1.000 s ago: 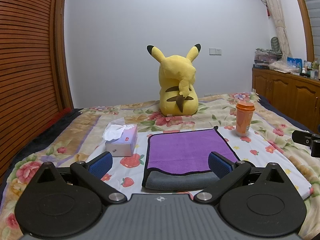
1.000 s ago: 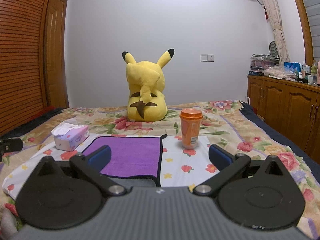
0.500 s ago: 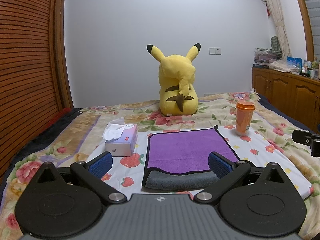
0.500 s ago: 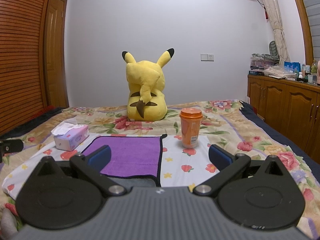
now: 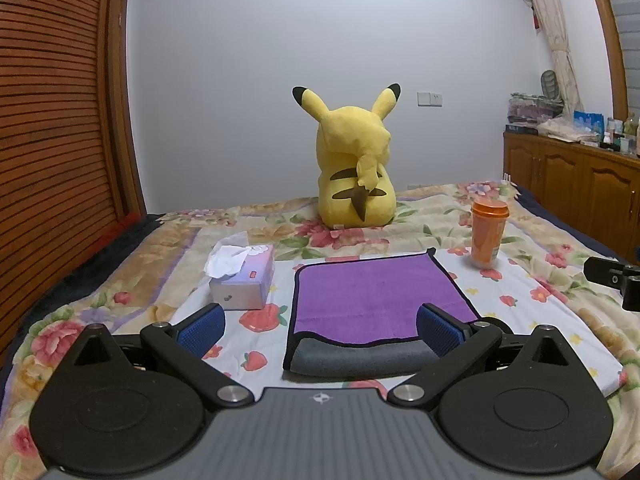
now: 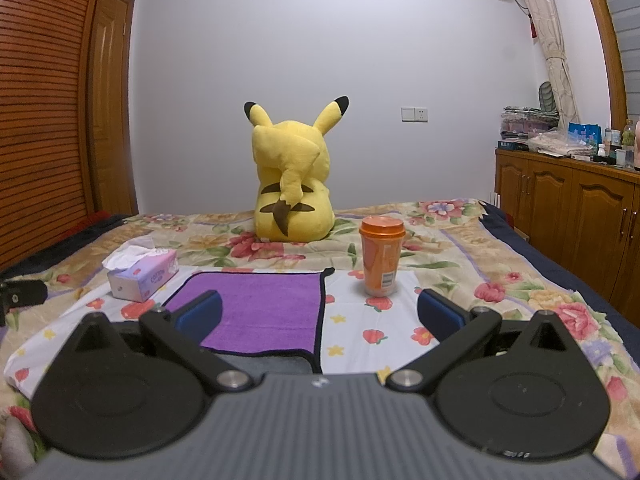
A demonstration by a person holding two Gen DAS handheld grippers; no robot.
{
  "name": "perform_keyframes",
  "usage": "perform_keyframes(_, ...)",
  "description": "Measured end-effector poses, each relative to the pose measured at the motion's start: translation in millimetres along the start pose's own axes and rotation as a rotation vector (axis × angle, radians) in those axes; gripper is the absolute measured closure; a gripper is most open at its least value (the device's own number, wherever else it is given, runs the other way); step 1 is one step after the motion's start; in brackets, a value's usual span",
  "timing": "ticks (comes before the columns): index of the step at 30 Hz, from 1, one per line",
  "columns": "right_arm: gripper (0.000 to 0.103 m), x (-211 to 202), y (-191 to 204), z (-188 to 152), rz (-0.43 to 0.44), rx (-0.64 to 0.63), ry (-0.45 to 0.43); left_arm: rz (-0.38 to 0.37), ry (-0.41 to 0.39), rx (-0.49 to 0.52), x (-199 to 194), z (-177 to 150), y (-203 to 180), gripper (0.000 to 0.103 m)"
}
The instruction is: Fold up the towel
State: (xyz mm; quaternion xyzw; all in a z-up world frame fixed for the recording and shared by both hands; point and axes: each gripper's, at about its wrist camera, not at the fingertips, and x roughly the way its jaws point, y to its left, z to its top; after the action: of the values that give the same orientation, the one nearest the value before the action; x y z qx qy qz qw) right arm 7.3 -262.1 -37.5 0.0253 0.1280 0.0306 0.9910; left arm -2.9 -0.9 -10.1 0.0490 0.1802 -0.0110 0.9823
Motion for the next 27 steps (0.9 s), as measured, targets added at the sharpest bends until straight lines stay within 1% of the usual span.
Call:
perform_keyframes(4, 0.000, 1, 1, -1, 0.002, -0.001, 0.004, 0.002, 0.015, 0.001, 1, -1, 0, 0.000)
perform_keyframes(14, 0.000, 16, 8, -1, 0.021, -0.039, 0.018, -0.001, 0.093, 0.032, 13, -2, -4, 0.000)
perform_keyframes(18, 0.000, 21, 12, 1, 0.041, -0.046, 0.028, -0.009, 0.123, 0.039, 22, 1, -5, 0.000)
perform_keyframes(22, 0.000, 28, 13, 5, 0.069, -0.039, 0.050, -0.014, 0.169, 0.057, 35, 2, -6, 0.000)
perform_keyframes(27, 0.000, 39, 19, 7, 0.091, -0.054, 0.068, -0.012, 0.187, 0.060, 45, 6, -4, 0.000)
